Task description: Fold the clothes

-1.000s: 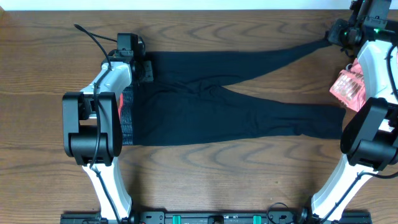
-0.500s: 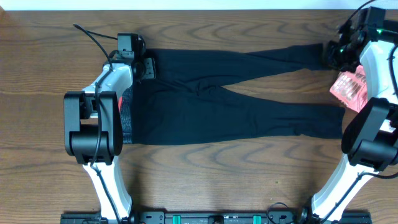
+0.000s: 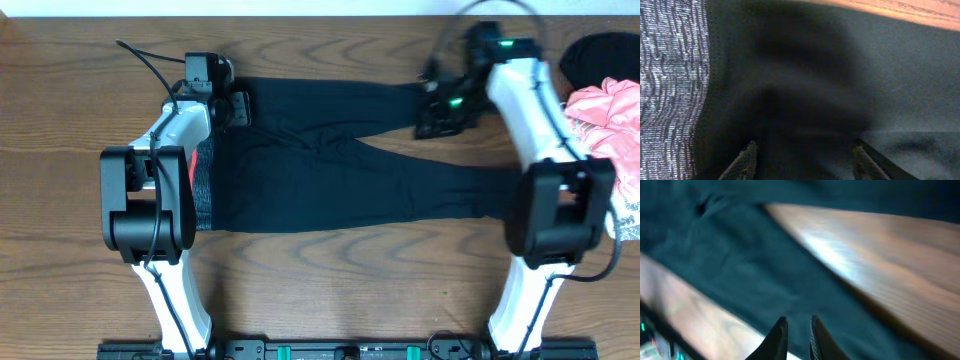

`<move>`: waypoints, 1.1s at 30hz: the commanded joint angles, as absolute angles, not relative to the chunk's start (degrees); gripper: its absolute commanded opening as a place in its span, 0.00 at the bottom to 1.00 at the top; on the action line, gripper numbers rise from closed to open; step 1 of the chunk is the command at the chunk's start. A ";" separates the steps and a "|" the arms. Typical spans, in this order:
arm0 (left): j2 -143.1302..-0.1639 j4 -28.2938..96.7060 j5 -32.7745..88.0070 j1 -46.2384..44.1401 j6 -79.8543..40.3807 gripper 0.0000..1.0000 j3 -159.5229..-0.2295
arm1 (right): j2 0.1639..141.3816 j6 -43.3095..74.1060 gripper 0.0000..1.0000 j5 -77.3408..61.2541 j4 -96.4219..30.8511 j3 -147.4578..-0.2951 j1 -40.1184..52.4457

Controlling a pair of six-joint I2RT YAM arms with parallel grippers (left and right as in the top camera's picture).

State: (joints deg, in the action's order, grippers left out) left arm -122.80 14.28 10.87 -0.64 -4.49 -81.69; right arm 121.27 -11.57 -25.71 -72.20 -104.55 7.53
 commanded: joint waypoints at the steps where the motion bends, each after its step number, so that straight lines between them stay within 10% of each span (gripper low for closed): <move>1: -122.91 16.05 14.74 -0.99 -5.02 0.62 -82.87 | 121.19 -14.15 0.14 -22.85 -72.55 -104.92 11.94; 33: -122.41 6.87 15.84 -3.49 -4.99 0.61 -82.67 | 121.32 -3.22 0.11 -20.78 -54.17 -83.40 28.82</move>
